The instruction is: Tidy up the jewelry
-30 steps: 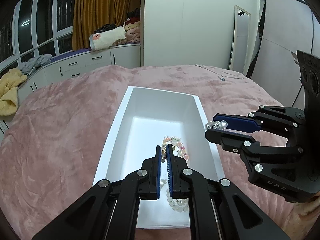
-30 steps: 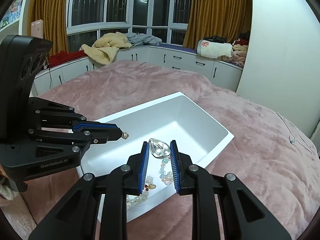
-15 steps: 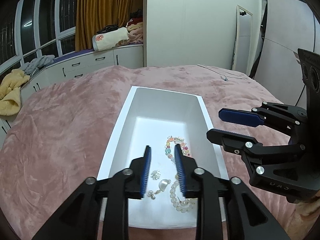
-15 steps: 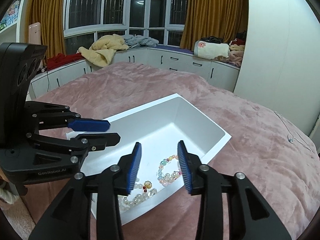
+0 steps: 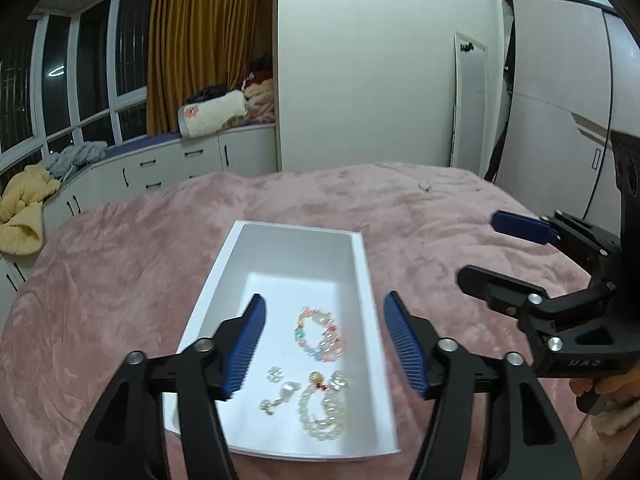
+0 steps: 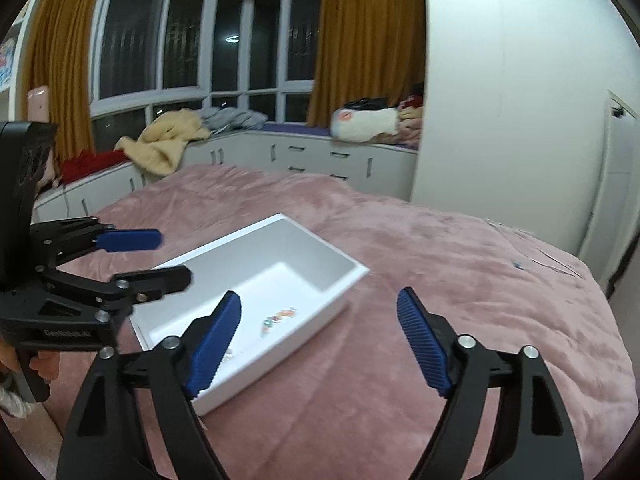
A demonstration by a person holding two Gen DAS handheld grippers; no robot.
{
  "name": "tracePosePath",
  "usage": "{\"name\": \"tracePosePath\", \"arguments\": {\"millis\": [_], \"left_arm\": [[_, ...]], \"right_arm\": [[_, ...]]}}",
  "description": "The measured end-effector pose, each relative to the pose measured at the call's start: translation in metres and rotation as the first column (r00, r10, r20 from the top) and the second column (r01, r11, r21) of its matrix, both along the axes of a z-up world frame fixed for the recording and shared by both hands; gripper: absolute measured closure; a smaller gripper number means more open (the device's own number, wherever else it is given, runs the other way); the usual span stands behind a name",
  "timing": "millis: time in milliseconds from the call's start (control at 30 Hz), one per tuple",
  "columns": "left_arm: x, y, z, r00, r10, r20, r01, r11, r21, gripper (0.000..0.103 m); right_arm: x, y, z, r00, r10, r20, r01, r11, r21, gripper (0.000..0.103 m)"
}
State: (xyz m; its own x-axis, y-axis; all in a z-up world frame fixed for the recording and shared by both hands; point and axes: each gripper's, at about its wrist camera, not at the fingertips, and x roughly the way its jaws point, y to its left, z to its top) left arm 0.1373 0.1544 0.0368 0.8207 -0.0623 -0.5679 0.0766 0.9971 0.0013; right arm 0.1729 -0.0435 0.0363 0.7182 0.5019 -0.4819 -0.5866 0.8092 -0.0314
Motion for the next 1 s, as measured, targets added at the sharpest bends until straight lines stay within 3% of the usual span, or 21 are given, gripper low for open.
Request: {"name": "tracePosePath", "arguments": {"millis": [100,367,700,1000], "left_arm": [[-0.015,-0.014,0.007,0.999,0.028,0.045,-0.029,1.000,0.009,0.024],[-0.059,-0.040,0.000,0.982,0.106,0.158,-0.118,0.991,0.070,0.018],[-0.081,-0.028,-0.029,0.984,0.124,0.128,-0.132,0.990,0.054,0.017],[-0.088,-0.007,-0.055,0.983,0.161,0.092,-0.162,0.987,-0.004,0.015]], "right_arm": [[-0.011,-0.023,0.004,0.999,-0.043,0.021,0.042,0.999,0.021,0.014],[-0.047,-0.067,-0.011,0.994,-0.100,0.037,0.096,0.990,0.102,0.009],[-0.074,-0.061,-0.054,0.995,-0.101,0.018,0.098,0.988,0.123,0.006],[-0.080,-0.043,-0.067,0.996,-0.087,0.029,0.085,0.993,0.085,0.006]]}}
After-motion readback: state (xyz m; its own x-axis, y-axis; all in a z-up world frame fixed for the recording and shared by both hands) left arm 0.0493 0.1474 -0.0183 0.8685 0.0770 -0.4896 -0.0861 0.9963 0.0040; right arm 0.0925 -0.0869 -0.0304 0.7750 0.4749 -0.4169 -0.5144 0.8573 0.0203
